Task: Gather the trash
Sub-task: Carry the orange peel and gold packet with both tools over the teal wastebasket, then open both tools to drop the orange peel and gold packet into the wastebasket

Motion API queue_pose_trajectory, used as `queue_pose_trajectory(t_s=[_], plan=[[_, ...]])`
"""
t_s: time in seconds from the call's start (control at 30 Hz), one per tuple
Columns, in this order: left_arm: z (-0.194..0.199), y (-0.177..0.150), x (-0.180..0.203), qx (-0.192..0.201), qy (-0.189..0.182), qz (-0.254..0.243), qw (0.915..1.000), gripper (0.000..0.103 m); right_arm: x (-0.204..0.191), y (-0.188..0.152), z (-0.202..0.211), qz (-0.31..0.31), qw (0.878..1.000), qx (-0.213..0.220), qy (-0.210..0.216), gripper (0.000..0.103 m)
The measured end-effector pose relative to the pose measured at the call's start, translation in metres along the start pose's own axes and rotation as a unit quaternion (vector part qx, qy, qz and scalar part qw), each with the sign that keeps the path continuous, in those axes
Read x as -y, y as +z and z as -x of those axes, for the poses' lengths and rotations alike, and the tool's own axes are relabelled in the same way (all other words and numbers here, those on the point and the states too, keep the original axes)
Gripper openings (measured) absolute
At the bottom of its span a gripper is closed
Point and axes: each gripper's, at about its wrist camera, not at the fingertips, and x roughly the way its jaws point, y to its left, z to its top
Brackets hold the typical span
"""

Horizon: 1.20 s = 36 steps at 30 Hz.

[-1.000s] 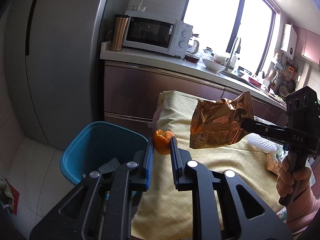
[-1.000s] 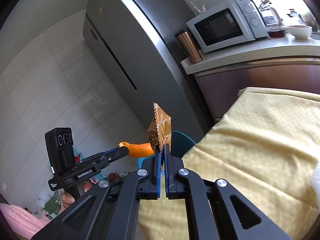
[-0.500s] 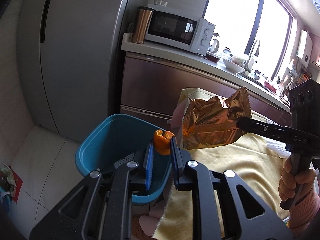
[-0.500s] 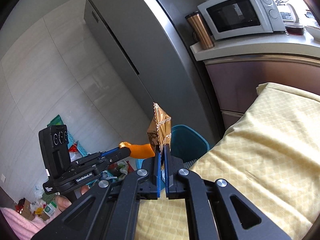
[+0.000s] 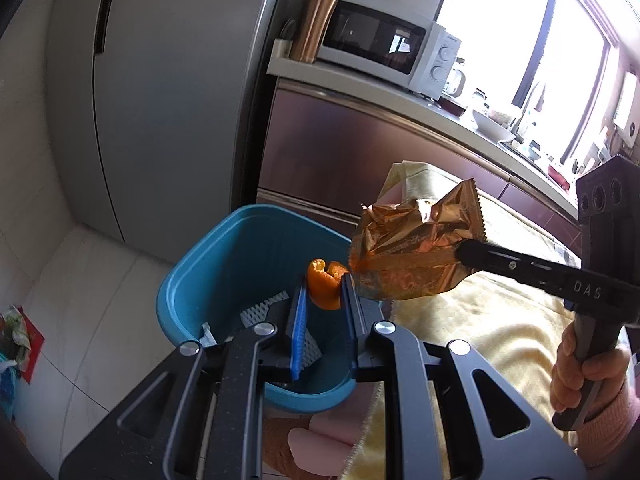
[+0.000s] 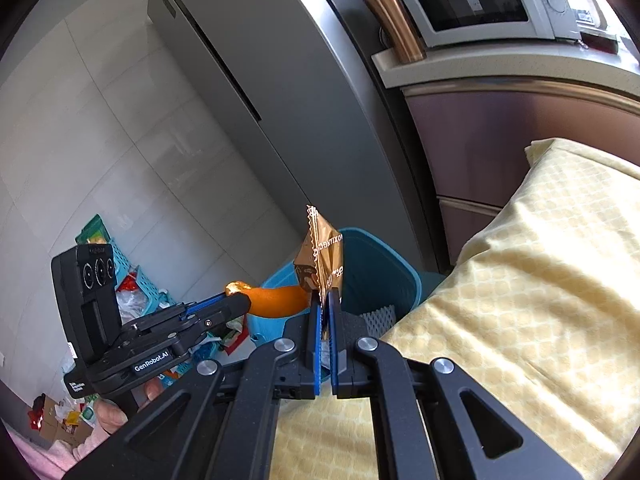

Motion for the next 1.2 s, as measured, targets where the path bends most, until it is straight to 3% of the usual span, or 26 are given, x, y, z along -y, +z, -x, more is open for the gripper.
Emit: queue_pose_trajectory(t_s=[0.53, 0.77, 0.87, 1.0, 1.2], plan=[[-0.046, -0.007, -0.016, -0.038, 0.026, 0.020, 0.9987, 0.017, -0.001, 0.002, -0.054, -0.011, 0.998, -0.058, -0.033, 0.004], [-0.062, -0.010, -0.020, -0.048, 0.030, 0.030, 0.9980, 0.018, -0.001, 0.007, -0.068, -0.019, 0.996, -0.072, -0.044, 0.012], [-0.066, -0.011, -0.023, -0.051, 0.026, 0.040, 0.9975, 0.023, 0.003, 0.007, -0.068, -0.031, 0.996, -0.069, -0.045, 0.015], [-0.065, -0.012, -0.020, -0.049, 0.020, 0.045, 0.9976, 0.023, 0.006, 0.005, -0.061, -0.035, 0.997, -0.061, -0.042, 0.015], [-0.046, -0.013, 0.002, -0.027, 0.005, 0.014, 0.9995, 0.030, 0.004, -0.003, -0.031, -0.024, 0.998, -0.041, -0.038, 0.020]])
